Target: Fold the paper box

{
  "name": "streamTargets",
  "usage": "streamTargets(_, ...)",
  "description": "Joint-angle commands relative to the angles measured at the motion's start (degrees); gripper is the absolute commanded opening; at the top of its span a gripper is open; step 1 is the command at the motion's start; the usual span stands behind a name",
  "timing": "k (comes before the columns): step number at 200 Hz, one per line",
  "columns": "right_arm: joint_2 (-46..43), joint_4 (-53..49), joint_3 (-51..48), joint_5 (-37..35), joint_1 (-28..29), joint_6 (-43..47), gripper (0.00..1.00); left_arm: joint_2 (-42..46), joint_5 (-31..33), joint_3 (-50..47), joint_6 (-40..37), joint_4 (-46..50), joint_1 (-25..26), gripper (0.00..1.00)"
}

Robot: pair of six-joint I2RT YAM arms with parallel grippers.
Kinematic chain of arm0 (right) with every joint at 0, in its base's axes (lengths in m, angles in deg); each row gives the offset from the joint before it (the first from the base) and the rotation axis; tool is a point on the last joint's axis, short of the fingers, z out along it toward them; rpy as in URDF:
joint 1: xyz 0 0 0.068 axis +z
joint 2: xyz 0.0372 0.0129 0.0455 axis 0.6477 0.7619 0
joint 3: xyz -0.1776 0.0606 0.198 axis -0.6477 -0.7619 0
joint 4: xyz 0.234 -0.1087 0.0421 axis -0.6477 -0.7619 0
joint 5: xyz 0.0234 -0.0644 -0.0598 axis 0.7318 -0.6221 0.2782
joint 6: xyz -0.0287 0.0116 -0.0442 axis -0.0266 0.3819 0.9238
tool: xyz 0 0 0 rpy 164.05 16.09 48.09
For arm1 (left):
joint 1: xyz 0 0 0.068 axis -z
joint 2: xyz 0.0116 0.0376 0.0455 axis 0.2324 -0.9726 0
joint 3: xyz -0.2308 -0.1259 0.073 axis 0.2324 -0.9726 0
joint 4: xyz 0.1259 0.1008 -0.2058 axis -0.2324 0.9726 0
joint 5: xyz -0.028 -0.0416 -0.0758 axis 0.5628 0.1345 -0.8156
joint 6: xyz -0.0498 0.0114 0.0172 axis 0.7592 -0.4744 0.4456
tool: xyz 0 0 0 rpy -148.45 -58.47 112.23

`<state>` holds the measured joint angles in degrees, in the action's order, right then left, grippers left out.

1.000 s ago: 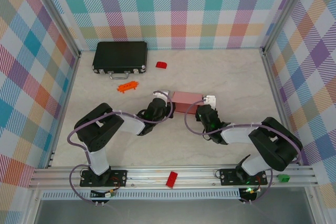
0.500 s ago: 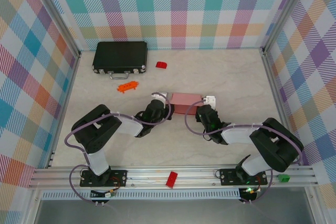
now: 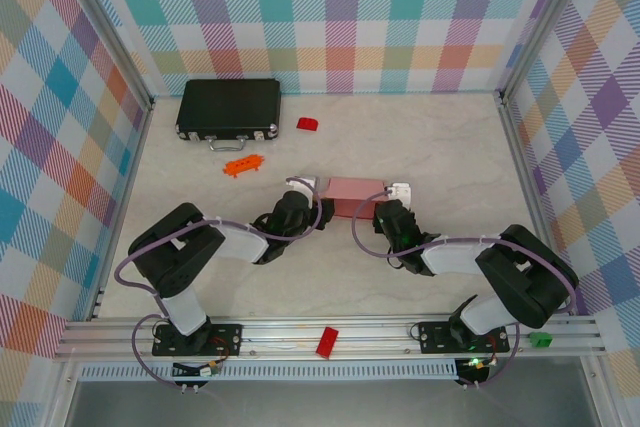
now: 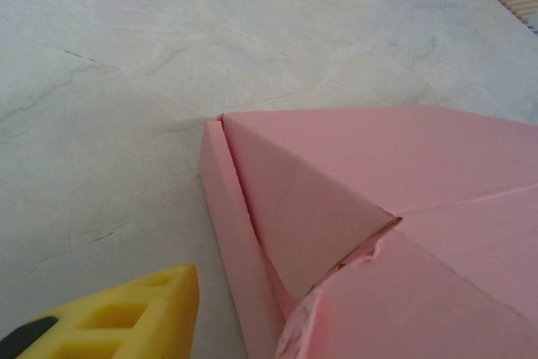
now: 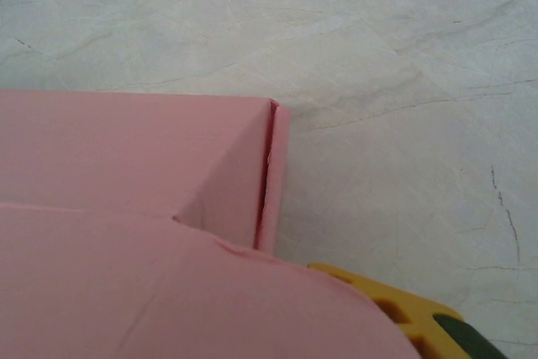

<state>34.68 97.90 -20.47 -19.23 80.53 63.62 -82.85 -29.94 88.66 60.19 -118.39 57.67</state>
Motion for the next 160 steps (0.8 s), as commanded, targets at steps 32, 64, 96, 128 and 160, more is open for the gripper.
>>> streamTargets(32, -0.76, -0.74, -0.74, -0.31, 0.07, -0.62, 0.30, 2.87, -1.35, -2.90, -1.74, -0.29, 0.50, 0.52)
streamTargets(64, -1.36, -1.39, -0.87, 0.20, 0.09, -0.59, 0.32, 4.13, -2.71, -3.84, -2.08, 0.10, 0.45, 0.57)
streamTargets(96, -2.23, -2.06, -1.05, 1.05, 0.07, -0.09, 0.37, 4.97, -3.57, -3.93, -2.46, 1.64, 0.51, 0.59)
streamTargets(128, -3.47, -3.28, -1.21, 2.17, 0.13, 0.57, 0.42, 5.97, -3.94, -4.10, -2.42, 3.36, 0.45, 0.59)
streamTargets(160, -4.63, -4.40, -1.56, 3.35, 0.09, 0.77, 0.47, 7.25, -4.24, -5.13, -1.81, 3.82, 0.50, 0.61)
